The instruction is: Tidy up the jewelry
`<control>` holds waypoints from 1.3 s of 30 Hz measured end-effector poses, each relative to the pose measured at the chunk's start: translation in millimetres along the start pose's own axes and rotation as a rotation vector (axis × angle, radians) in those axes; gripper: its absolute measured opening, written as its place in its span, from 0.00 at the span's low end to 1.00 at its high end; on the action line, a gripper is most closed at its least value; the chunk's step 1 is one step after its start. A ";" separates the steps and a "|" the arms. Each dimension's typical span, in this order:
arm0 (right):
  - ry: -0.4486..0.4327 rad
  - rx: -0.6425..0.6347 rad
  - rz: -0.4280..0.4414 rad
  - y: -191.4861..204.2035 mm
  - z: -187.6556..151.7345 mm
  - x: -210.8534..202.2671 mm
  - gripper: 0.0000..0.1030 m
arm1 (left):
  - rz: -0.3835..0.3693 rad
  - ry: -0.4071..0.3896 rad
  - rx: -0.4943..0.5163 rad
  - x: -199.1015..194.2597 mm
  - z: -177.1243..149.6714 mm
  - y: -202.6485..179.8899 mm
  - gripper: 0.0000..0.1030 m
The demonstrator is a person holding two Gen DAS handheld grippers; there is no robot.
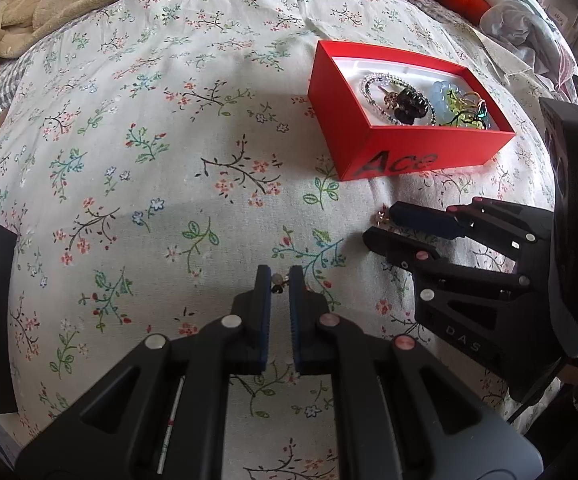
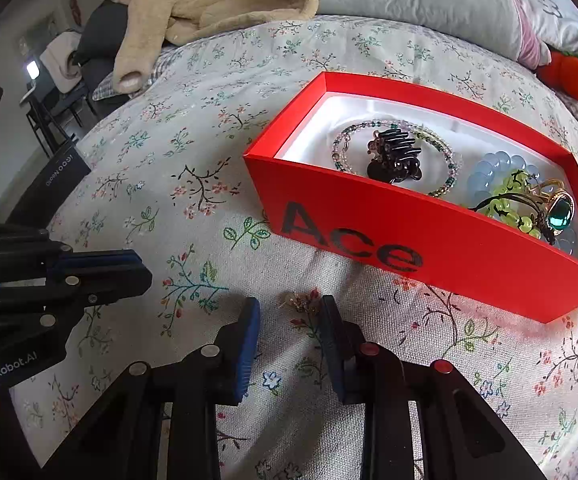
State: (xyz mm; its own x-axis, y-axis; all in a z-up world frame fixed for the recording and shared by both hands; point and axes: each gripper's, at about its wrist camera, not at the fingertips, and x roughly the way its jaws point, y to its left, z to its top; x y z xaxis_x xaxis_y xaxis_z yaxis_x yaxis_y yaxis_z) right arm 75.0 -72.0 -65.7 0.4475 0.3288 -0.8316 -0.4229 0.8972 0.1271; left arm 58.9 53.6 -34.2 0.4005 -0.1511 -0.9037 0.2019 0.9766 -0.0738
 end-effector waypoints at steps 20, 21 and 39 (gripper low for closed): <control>0.054 0.102 0.059 -34.1 -2.1 -44.7 0.05 | 0.005 -0.027 -0.031 -5.7 12.2 -8.8 0.10; 0.055 0.111 0.058 -38.3 -2.5 -50.2 0.05 | 0.000 -0.032 -0.034 -7.1 14.2 -10.2 0.10; -0.004 0.108 0.128 -66.2 4.3 -95.3 0.12 | -0.012 -0.120 -0.092 -27.8 36.3 -24.6 0.10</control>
State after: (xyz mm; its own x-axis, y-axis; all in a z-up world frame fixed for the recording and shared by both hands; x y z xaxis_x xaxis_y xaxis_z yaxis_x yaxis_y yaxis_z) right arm 63.7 -161.4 7.5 0.3984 0.4432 -0.8030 -0.3892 0.8745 0.2896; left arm 75.2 28.2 8.0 0.5034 -0.1744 -0.8463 0.1269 0.9837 -0.1272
